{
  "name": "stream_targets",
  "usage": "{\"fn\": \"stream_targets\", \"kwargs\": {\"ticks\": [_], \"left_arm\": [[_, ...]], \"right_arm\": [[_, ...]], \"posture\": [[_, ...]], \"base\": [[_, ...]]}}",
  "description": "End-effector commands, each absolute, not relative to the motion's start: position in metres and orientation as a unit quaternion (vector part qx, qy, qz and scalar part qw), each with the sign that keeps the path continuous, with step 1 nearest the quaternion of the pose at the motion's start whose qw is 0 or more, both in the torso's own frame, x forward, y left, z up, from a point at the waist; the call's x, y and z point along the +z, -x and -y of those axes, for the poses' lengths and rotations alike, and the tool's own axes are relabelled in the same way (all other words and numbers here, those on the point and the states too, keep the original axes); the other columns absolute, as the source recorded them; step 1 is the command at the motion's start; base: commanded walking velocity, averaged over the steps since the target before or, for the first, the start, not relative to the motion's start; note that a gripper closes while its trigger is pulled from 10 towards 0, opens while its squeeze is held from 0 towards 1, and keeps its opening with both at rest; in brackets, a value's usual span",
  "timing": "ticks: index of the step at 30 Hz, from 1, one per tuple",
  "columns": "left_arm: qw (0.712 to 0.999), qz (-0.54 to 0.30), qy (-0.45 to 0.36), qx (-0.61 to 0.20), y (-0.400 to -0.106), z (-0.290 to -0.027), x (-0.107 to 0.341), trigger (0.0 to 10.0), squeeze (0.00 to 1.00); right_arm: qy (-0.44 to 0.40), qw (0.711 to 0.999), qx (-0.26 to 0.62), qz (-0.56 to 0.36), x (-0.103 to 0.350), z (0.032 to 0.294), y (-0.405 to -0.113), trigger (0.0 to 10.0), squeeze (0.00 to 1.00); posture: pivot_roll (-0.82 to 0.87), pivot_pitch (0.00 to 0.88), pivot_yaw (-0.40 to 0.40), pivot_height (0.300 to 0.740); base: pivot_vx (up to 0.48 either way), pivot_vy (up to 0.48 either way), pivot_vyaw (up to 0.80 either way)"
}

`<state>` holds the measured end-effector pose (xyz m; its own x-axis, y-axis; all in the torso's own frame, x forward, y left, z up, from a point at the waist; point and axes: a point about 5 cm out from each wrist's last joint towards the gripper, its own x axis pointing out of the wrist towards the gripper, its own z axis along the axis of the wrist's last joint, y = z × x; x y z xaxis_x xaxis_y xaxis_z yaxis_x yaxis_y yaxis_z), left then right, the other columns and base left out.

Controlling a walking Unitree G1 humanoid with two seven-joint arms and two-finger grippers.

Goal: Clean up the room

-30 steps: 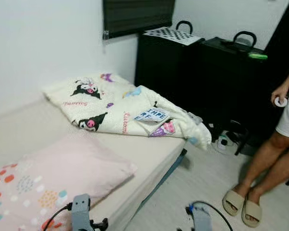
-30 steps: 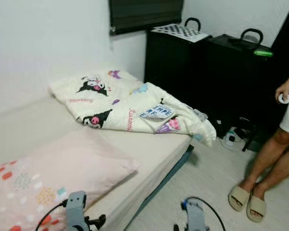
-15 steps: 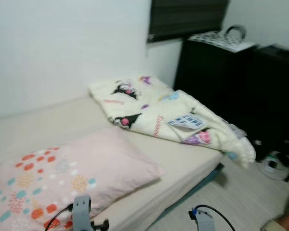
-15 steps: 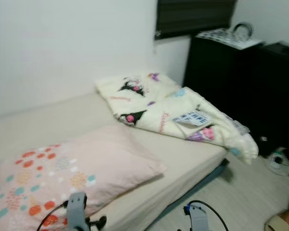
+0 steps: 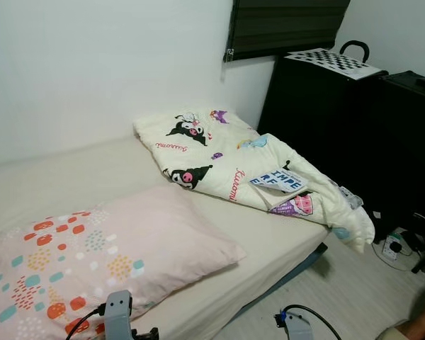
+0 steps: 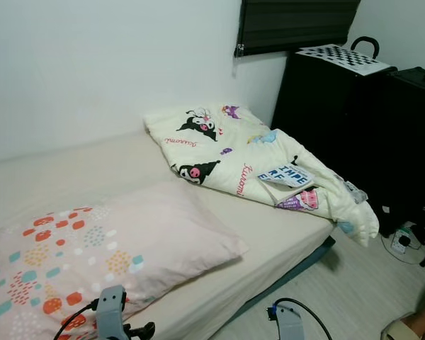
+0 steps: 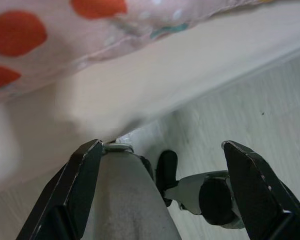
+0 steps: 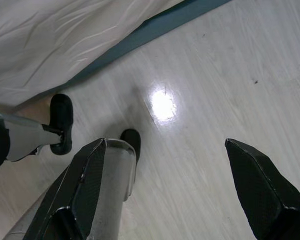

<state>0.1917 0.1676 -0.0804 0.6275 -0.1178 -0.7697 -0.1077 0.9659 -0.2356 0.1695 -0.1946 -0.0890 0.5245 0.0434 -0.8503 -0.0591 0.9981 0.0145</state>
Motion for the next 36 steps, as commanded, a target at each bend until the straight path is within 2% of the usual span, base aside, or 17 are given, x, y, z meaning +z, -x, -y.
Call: {"fn": "stream_targets", "kwargs": {"ticks": [1,10,27,32,36], "left_arm": [[0.887,-0.445,0.126,-0.002,-0.186,-0.167,-0.084,10.0,0.00],[0.888,-0.444,0.118,-0.008,-0.186,-0.167,-0.084,10.0,0.00],[0.894,-0.436,0.105,-0.023,-0.189,-0.164,-0.082,10.0,0.00],[0.894,-0.436,0.105,-0.022,-0.188,-0.164,-0.082,10.0,0.00],[0.894,-0.435,0.106,-0.022,-0.188,-0.165,-0.082,10.0,0.00]], "right_arm": [[0.015,0.870,0.029,-0.492,-0.089,0.198,-0.168,10.0,0.00],[0.018,0.869,0.036,-0.493,-0.089,0.198,-0.168,10.0,0.00],[0.031,0.861,0.045,-0.505,-0.092,0.219,-0.148,10.0,0.00],[0.030,0.861,0.049,-0.505,-0.092,0.215,-0.151,10.0,0.00],[0.028,0.862,0.055,-0.504,-0.094,0.200,-0.155,10.0,0.00]], "posture": [[-0.01,0.000,-0.088,0.740],[-0.01,0.000,-0.088,0.740],[-0.02,0.000,-0.089,0.740],[-0.02,0.000,-0.090,0.740],[-0.02,0.000,-0.088,0.740]], "base": [[-0.480,0.000,0.00],[-0.466,0.000,0.00],[0.000,0.000,0.80],[0.000,0.000,0.80],[0.000,0.000,0.80]]}}
